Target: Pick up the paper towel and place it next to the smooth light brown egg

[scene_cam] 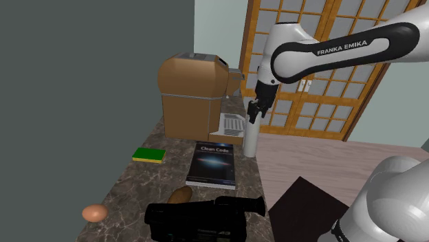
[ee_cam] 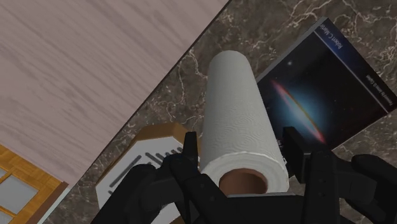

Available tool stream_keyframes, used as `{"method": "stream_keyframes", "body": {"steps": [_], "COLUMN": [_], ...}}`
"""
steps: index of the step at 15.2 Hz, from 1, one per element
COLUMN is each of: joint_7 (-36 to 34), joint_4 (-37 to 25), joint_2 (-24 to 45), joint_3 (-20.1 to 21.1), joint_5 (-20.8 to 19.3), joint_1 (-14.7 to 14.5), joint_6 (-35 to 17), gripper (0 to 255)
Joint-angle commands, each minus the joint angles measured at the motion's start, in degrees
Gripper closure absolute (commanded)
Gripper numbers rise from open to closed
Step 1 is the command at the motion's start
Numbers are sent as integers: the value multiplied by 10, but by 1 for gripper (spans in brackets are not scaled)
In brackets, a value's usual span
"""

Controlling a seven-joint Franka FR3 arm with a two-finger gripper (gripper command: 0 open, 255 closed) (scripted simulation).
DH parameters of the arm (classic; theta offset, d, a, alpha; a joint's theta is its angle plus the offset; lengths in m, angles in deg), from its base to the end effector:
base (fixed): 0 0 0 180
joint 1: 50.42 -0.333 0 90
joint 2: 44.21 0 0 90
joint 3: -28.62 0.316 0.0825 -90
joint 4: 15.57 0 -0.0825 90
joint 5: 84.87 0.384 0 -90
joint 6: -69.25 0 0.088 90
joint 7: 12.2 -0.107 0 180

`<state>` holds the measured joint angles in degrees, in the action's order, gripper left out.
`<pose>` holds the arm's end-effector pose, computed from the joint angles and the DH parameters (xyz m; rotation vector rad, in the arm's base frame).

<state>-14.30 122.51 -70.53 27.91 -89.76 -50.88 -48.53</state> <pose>0.4199 -0.0067 0.4900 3.0670 -0.0064 0.1632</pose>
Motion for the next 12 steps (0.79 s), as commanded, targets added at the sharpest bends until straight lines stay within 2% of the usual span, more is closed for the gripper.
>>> {"method": "stream_keyframes", "body": {"steps": [1,12], "joint_7": [2,8], "joint_4": [-15,-95], "joint_2": [-3,-10], "joint_3": [0,1], "joint_5": [1,4], "joint_1": [0,-1], "joint_6": [19,104], "gripper": [255,255]}}
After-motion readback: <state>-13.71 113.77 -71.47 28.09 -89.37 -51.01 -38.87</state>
